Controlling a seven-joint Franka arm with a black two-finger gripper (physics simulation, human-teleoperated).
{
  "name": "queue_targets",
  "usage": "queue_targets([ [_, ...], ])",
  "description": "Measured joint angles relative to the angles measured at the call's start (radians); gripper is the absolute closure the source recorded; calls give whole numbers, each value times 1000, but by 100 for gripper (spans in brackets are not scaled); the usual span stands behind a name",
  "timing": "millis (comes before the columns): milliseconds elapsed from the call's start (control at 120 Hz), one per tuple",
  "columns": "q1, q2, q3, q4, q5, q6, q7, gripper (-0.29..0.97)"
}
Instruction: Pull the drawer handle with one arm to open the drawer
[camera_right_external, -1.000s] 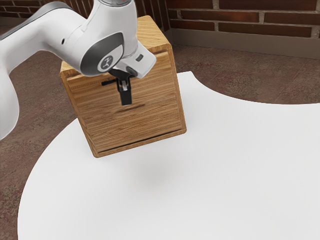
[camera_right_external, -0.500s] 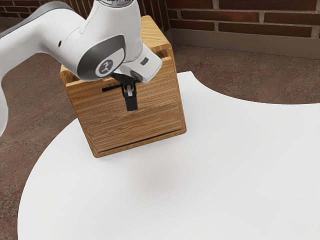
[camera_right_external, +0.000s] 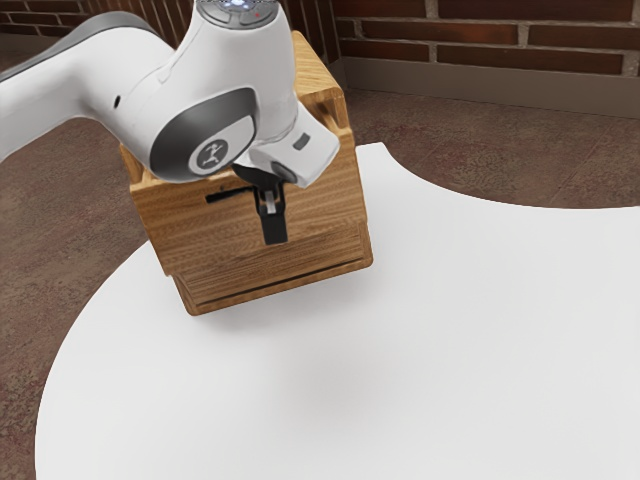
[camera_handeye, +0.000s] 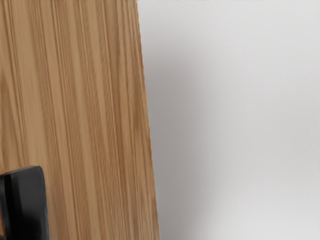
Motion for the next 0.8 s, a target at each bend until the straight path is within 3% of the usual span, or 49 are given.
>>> queue_targets([
  [583,-7,-34,-4,-46,-40,11,-54,0],
  [800,-40,-99,-6,-105,-52,13,-74,6],
])
